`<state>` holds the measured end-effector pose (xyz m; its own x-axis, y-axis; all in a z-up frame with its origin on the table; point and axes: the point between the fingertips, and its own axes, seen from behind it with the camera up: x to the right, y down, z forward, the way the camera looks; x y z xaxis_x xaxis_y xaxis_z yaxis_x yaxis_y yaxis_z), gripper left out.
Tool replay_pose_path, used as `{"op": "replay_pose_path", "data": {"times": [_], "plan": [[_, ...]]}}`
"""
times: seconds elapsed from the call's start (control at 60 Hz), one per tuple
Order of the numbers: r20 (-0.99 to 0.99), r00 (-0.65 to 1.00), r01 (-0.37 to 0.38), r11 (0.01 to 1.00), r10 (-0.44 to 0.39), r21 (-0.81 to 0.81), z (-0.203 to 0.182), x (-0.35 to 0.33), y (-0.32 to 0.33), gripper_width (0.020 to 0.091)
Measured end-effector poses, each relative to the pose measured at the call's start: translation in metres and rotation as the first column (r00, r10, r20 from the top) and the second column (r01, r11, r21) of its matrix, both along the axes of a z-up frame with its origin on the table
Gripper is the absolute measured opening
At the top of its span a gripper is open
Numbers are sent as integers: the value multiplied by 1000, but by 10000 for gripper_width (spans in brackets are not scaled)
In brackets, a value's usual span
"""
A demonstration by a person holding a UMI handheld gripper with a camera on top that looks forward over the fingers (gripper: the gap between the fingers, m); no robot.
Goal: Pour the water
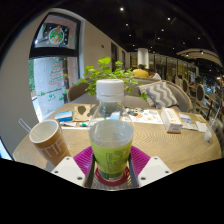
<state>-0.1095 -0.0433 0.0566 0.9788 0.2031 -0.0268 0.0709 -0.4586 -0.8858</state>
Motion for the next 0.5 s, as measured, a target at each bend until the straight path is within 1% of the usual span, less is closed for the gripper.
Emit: {"op": "replay_pose_path", "data": {"times": [0.05, 0.067, 0.083, 0.133, 0.183, 0.25, 0.3, 0.5], "plan": [[0, 1000, 9, 999, -9, -41, -2, 2, -4, 579], [0, 1000, 12, 999, -12, -53, -2, 2, -6, 611], [0, 1000, 14, 998, -14, -56, -1, 3, -8, 657], [3, 999, 38, 996, -38, -77, 6, 7, -15, 862], [18, 998, 70, 992, -68, -106, 13, 12, -25, 822], [42, 995, 94, 988, -90, -122, 30, 17, -44, 864], [59, 993, 114, 984, -107, -140, 44, 20, -62, 852], [110, 981, 177, 963, -157, -205, 103, 15, -152, 852]]}}
